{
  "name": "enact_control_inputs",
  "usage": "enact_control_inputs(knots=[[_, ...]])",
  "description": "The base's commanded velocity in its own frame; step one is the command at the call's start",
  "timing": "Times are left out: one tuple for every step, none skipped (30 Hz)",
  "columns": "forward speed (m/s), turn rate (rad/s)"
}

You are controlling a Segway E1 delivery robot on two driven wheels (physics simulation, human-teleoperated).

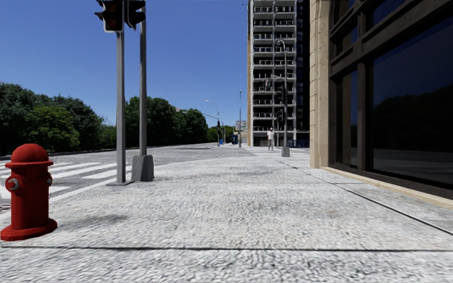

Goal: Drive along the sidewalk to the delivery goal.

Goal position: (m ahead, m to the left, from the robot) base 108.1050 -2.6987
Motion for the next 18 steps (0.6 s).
enact_control_inputs(knots=[[2.00, -0.26], [2.00, -0.28], [2.00, -0.28], [2.00, -0.28], [2.00, -0.28], [2.00, -0.28], [2.00, -0.28], [2.00, -0.28], [2.00, -0.28], [2.00, -0.28], [2.00, -0.28], [2.00, -0.28], [2.00, -0.28], [2.00, -0.28], [2.00, -0.28], [2.00, -0.28], [2.00, -0.28], [2.00, -0.28]])
